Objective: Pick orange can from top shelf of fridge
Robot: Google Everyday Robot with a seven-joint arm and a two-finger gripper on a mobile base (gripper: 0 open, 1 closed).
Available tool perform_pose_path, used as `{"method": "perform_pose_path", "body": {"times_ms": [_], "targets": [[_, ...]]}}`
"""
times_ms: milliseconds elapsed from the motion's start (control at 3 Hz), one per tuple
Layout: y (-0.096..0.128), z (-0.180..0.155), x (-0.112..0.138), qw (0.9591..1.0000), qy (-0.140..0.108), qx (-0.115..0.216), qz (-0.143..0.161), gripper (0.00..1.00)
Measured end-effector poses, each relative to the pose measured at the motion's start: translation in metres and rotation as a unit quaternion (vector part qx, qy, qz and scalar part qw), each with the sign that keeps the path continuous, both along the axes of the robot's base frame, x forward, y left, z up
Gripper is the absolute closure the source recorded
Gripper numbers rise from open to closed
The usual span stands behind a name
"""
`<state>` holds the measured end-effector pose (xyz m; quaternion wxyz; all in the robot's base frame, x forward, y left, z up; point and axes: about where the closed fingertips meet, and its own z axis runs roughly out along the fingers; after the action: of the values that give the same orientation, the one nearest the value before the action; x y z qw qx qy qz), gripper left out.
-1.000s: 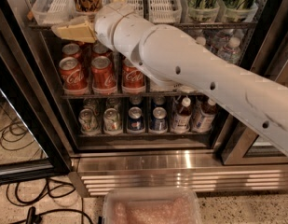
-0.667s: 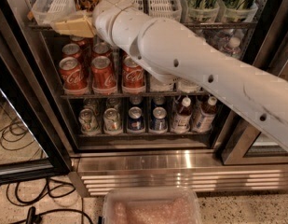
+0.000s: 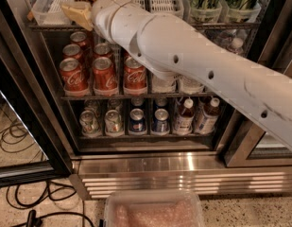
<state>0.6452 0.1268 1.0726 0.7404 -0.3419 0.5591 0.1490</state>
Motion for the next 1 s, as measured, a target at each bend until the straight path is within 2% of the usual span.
{"method": "perform_pose_path", "body": {"times_ms": [667, 1000], "targets": [[0.0001, 0.0, 0.0, 1.0, 0.0, 0.0, 0.0, 0.87], [0.0001, 0.0001, -0.0001, 1.0, 0.0, 0.0, 0.0, 1.0]]}}
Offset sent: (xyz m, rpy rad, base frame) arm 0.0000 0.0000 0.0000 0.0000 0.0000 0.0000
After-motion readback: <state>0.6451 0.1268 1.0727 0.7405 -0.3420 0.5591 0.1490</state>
